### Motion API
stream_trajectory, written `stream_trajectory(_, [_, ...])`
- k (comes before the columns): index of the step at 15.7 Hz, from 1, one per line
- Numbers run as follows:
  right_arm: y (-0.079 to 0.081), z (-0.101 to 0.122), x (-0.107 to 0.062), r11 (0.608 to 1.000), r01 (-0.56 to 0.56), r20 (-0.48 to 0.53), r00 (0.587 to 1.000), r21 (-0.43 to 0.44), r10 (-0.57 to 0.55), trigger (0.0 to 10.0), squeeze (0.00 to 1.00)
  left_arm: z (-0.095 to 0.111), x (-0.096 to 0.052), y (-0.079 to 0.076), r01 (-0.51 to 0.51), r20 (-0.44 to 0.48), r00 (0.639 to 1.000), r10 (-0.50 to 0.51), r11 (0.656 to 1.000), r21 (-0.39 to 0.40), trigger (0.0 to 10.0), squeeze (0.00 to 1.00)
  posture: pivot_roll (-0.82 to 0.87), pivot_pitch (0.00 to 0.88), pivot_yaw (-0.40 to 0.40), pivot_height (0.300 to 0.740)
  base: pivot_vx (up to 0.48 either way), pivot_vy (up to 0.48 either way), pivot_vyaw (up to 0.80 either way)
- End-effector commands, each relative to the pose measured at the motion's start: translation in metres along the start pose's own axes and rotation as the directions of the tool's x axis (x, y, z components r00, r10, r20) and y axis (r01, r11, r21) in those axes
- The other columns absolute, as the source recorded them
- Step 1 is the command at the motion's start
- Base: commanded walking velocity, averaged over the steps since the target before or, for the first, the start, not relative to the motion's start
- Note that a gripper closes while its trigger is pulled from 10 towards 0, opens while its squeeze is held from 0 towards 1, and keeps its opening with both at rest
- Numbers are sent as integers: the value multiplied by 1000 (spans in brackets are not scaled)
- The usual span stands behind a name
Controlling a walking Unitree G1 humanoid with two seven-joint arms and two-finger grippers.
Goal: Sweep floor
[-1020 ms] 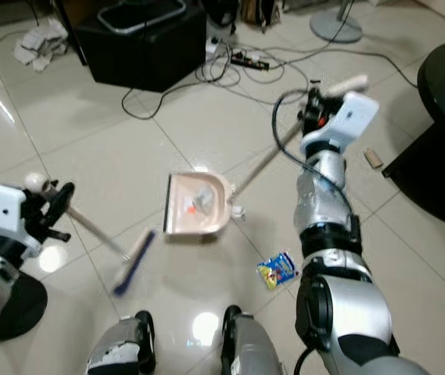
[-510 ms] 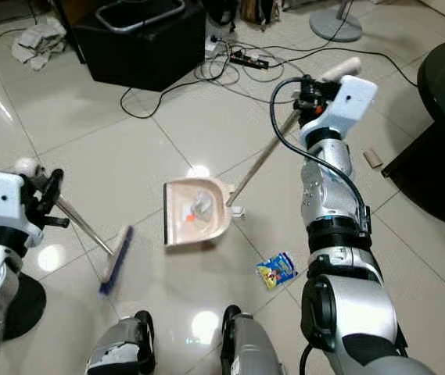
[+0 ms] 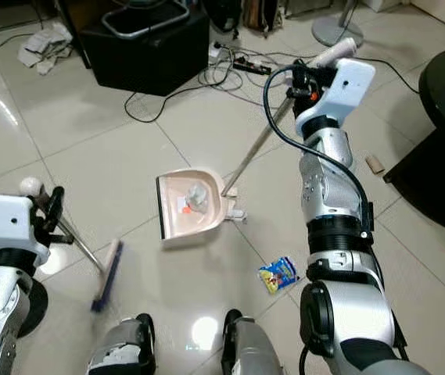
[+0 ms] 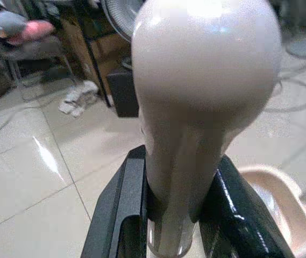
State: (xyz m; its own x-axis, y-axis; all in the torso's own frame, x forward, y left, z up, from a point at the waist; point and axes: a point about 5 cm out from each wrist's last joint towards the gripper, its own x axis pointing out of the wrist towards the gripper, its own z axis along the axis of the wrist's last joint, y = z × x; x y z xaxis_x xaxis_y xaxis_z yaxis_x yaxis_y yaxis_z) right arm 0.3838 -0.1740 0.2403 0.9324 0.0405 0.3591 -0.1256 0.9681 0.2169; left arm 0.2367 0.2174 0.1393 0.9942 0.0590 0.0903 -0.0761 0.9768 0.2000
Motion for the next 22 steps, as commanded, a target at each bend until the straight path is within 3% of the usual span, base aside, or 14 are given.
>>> stream_trajectory(1, [0, 10, -1, 1000, -11, 38, 999, 18, 11, 10000, 0, 17, -2, 1, -21, 79, 997, 22, 1000, -4, 10000, 0, 93, 136, -13, 740, 0, 0, 481])
stream_trajectory(4, [2, 12, -2, 999, -27, 35, 999, 30, 26, 10000, 0, 20, -1, -3, -20, 103, 994, 22, 1000, -20, 10000, 0, 95, 133, -15, 740, 0, 0, 800])
stream_trajectory(8, [7, 19, -2, 998, -50, 41, 998, 38, 49, 10000, 0, 5, -10, -4, -15, 47, 999, 15, 1000, -12, 10000, 0, 95, 131, -11, 740, 0, 0, 800])
stream_trajectory(12, [5, 28, 1, 997, -42, 55, 998, 71, 38, 10000, 0, -4, -16, -2, -10, 18, 1000, 11, 1000, -13, 10000, 0, 96, 135, -13, 740, 0, 0, 800])
stream_trajectory(17, [-5, 32, 4, 990, 6, 51, 999, 141, -13, 10000, 0, -6, -22, -15, 69, 13, 998, -68, 997, -29, 10000, 0, 102, 128, -16, 740, 0, 0, 800])
stream_trajectory(22, [-3, 39, 8, 990, -8, 64, 998, 143, -2, 10000, 0, -8, -19, -15, 45, 10, 999, -45, 998, -49, 10000, 0, 99, 116, -24, 740, 0, 0, 800])
